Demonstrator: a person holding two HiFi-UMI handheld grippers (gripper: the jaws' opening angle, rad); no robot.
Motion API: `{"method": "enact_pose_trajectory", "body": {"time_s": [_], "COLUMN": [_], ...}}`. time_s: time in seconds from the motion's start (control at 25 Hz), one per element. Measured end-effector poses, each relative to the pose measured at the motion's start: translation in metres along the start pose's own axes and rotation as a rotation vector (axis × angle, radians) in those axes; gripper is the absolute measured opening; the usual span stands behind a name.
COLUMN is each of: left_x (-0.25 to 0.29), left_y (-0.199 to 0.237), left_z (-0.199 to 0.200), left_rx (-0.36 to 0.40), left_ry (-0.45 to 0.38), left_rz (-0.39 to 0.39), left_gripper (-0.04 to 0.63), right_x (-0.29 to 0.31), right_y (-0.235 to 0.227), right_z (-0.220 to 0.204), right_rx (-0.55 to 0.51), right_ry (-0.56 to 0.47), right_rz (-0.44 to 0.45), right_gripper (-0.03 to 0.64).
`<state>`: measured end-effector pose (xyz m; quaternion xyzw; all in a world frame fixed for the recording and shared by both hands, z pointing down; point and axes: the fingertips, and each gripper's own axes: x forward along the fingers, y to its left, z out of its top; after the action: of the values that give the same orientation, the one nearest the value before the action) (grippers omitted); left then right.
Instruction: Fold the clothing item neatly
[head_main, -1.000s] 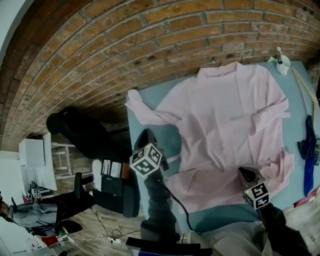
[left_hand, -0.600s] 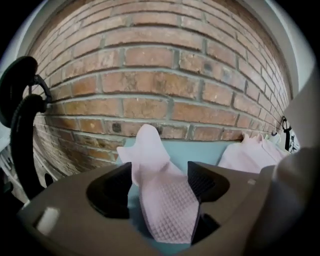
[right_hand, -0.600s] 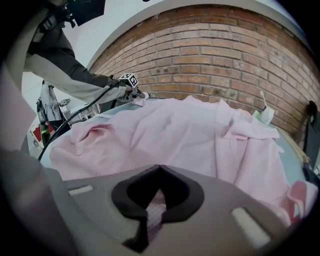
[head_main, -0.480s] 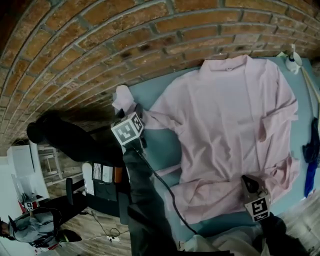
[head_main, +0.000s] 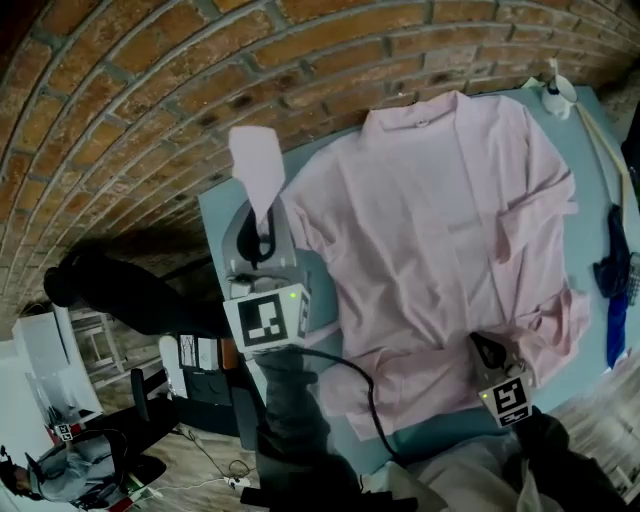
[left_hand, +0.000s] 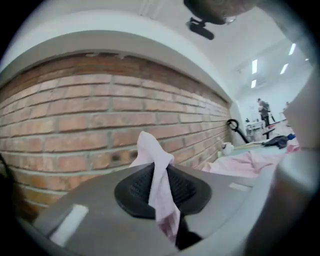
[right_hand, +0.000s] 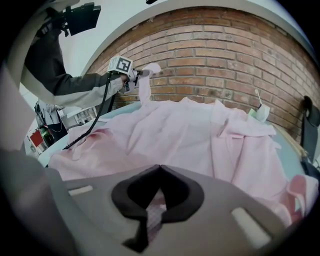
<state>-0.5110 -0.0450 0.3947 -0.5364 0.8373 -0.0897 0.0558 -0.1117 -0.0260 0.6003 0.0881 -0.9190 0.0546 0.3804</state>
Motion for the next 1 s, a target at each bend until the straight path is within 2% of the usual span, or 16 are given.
{"method": "enact_pose_trajectory", "body": {"time_s": [0.04,0.08,0.16,0.24,0.28,0.32,0.36,0.44,0.6,0.68,0.76,0.8,0.88,1.0], "left_x": [0.004,0.006,0.005,0.001,-0.001,-0.004,-0.008,-0.017,-0.04,-0.062,-0.09,-0.105,-0.137,-0.191], "left_y": [-0.034,-0.068,-0.133,-0.189,-0.211,-0.226,-0.235,-0.24,-0.232,-0.227,-0.22,-0.218,-0.222,-0.239], "left_z": [0.022,0.034,0.026,-0.001,-0.016,-0.031,-0.043,-0.057,-0.058,-0.048,-0.036,-0.031,-0.027,-0.036], "left_rx": [0.022,0.032,0.024,-0.053,-0.086,-0.101,-0.105,-0.112,-0.126,-0.16,-0.222,-0.248,-0.269,-0.264], "left_ry": [-0.047,-0.061,0.019,0.118,0.16,0.201,0.238,0.282,0.313,0.299,0.269,0.259,0.274,0.354], "left_rz": [-0.072,-0.148,-0.316,-0.446,-0.483,-0.501,-0.498,-0.451,-0.343,-0.294,-0.229,-0.203,-0.175,-0.161], "left_gripper": [0.043,0.043,0.044,0.054,0.098,0.203,0.23,0.23,0.247,0.189,0.029,0.008,0.008,0.008], "right_x": [-0.001,-0.001,-0.004,-0.009,-0.013,-0.017,-0.022,-0.032,-0.05,-0.062,-0.077,-0.083,-0.095,-0.112], "right_y": [-0.001,-0.002,-0.007,-0.014,-0.018,-0.023,-0.028,-0.036,-0.043,-0.042,-0.044,-0.045,-0.045,-0.036], "right_z": [-0.001,-0.001,0.0,0.006,0.009,0.011,0.013,0.013,0.01,0.011,0.014,0.014,0.01,0.0], "right_rx": [0.003,0.013,0.075,0.181,0.233,0.276,0.302,0.312,0.276,0.243,0.214,0.2,0.153,0.042], "right_ry": [-0.008,-0.018,-0.052,-0.102,-0.128,-0.151,-0.167,-0.172,-0.154,-0.16,-0.193,-0.208,-0.208,-0.167], "right_rz": [0.001,0.004,0.014,0.027,0.031,0.03,0.021,-0.006,-0.018,-0.01,-0.022,-0.035,-0.049,-0.029], "right_gripper": [0.003,0.003,0.003,0.003,0.003,0.003,0.005,0.019,0.062,0.064,0.054,0.048,0.04,0.04]}}
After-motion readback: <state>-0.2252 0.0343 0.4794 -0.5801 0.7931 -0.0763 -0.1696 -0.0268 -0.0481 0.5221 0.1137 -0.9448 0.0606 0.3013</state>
